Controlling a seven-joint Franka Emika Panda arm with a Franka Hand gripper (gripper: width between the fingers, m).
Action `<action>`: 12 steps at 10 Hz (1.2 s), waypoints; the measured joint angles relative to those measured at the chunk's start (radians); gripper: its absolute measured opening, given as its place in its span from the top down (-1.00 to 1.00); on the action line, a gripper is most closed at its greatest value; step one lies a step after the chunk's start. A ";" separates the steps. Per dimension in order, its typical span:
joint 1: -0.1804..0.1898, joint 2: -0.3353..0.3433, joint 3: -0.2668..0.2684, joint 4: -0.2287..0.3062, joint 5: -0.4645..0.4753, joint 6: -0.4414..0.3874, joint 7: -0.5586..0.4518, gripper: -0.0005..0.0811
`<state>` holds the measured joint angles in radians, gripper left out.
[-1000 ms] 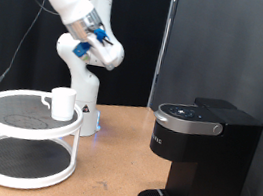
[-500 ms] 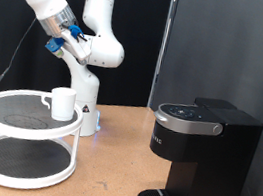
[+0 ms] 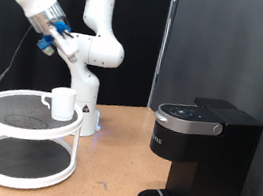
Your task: Make a cup of coffee with the keurig machine
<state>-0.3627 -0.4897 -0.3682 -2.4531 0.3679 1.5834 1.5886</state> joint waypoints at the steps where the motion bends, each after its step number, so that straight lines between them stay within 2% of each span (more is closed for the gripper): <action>1: -0.012 0.007 -0.024 0.011 -0.007 0.001 -0.009 0.99; 4: -0.029 0.047 -0.089 0.054 -0.033 -0.001 -0.063 0.99; 7: -0.030 0.078 -0.104 0.068 -0.069 0.013 -0.092 0.99; 10: -0.030 0.090 -0.104 0.006 -0.088 0.143 -0.093 0.99; 11: -0.030 0.091 -0.104 -0.024 -0.088 0.190 -0.093 0.75; 12: -0.030 0.092 -0.104 -0.055 -0.088 0.231 -0.095 0.75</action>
<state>-0.3932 -0.3978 -0.4718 -2.5085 0.2798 1.8146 1.4938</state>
